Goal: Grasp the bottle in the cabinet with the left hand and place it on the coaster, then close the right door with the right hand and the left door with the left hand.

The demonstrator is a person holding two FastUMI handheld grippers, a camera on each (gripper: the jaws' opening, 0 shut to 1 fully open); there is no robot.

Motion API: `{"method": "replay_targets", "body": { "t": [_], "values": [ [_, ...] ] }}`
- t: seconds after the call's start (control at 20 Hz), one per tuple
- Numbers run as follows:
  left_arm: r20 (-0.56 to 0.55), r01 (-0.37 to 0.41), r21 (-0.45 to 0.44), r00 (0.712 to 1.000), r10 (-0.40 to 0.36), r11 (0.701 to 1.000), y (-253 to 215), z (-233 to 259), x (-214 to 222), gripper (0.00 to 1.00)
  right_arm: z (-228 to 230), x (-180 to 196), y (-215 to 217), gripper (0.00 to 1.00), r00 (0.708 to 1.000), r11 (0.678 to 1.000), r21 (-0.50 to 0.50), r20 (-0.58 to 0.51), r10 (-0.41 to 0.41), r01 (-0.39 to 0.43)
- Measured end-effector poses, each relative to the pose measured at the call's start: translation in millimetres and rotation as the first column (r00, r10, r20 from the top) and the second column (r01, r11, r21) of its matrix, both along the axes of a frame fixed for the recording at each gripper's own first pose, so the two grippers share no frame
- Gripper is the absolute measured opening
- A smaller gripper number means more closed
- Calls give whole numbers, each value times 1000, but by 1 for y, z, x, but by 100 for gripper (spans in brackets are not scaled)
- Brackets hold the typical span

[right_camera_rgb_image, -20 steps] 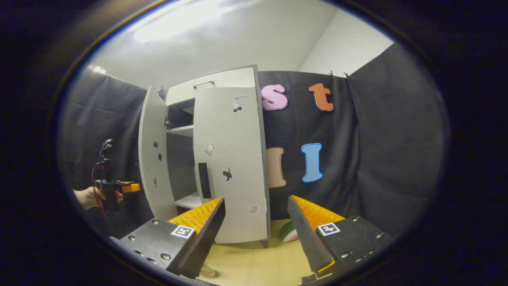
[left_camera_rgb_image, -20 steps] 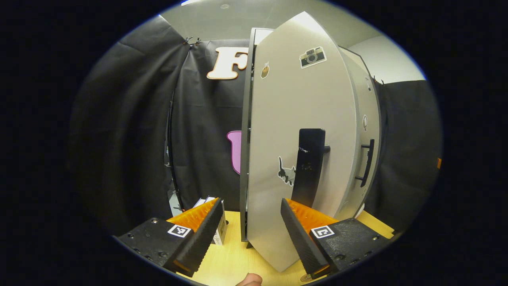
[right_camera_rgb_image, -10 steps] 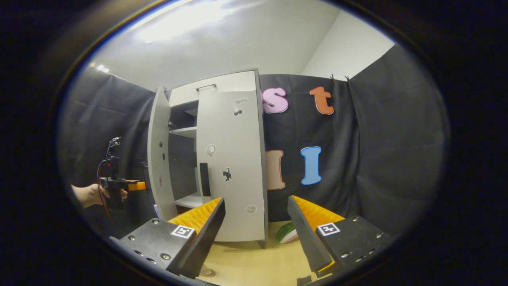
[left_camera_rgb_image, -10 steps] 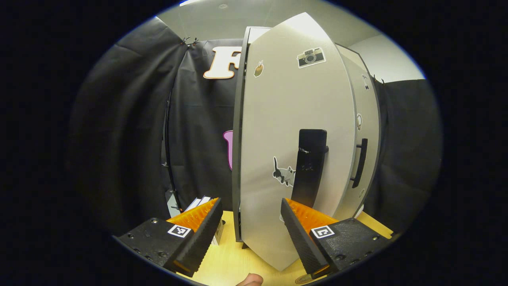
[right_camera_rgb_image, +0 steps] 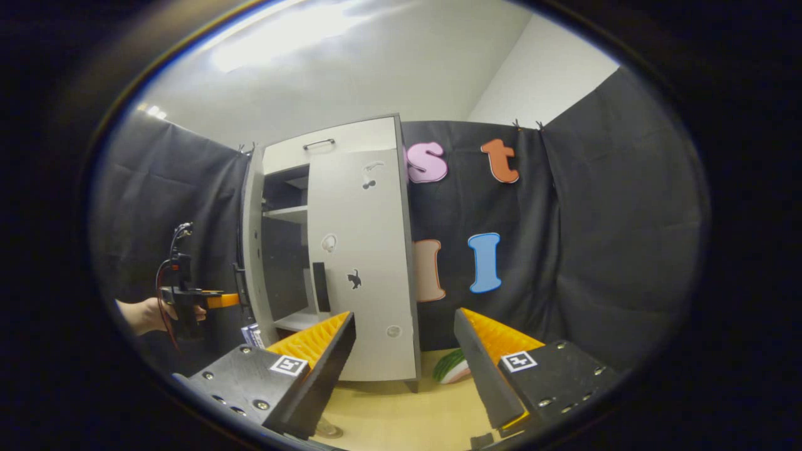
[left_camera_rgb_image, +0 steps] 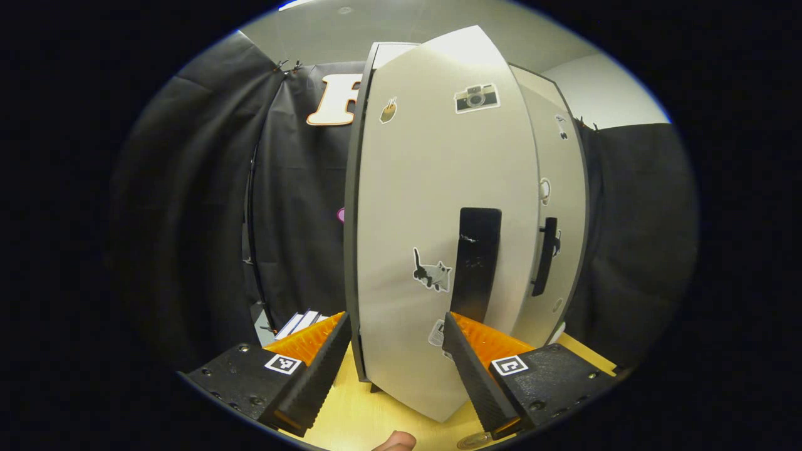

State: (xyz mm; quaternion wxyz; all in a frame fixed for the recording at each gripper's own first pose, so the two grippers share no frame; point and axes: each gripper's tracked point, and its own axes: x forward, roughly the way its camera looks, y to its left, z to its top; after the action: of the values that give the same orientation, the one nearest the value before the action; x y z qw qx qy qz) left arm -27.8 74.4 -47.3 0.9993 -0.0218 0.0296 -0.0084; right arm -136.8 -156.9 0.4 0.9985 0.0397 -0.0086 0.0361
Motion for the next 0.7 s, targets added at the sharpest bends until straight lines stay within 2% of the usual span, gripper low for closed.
{"method": "replay_targets", "body": {
  "t": [0.05, 0.2, 0.35, 0.4, 0.5, 0.55, 0.6, 0.7],
  "values": [
    [-1, 0, -1, 1000, 0, 1000, -3, -1, -4, 95, 0, -6, 2, 96, 1000, 1000, 1, -3, -3, 3],
    [-7, 26, 11, 1000, -26, 1000, -16, 2, -19, 94, 5, -24, 16, 96, 1000, 1000, 9, 3, 12, -12],
    [9, 16, 34, 1000, -17, 999, -19, 9, -43, 94, 5, -39, 31, 93, 1000, 1000, -11, 14, 17, -17],
    [19, 16, 37, 1000, -17, 999, -22, 13, -53, 94, 5, -48, 38, 96, 1000, 1000, -17, 18, 21, -21],
    [39, 14, 44, 999, -16, 999, -25, 19, -71, 95, 5, -60, 50, 96, 999, 999, -19, 24, 38, -37],
    [43, 9, 50, 999, -12, 999, -26, 20, -80, 95, 5, -63, 56, 93, 999, 999, -14, 25, 48, -48],
    [50, 0, 53, 999, -2, 999, -25, 23, -87, 96, 6, -67, 62, 96, 998, 999, -11, 30, 54, -54],
    [65, -7, 47, 998, 4, 999, -27, 28, -99, 96, 8, -71, 70, 96, 998, 999, -1, 40, 53, -53]
  ]
}}
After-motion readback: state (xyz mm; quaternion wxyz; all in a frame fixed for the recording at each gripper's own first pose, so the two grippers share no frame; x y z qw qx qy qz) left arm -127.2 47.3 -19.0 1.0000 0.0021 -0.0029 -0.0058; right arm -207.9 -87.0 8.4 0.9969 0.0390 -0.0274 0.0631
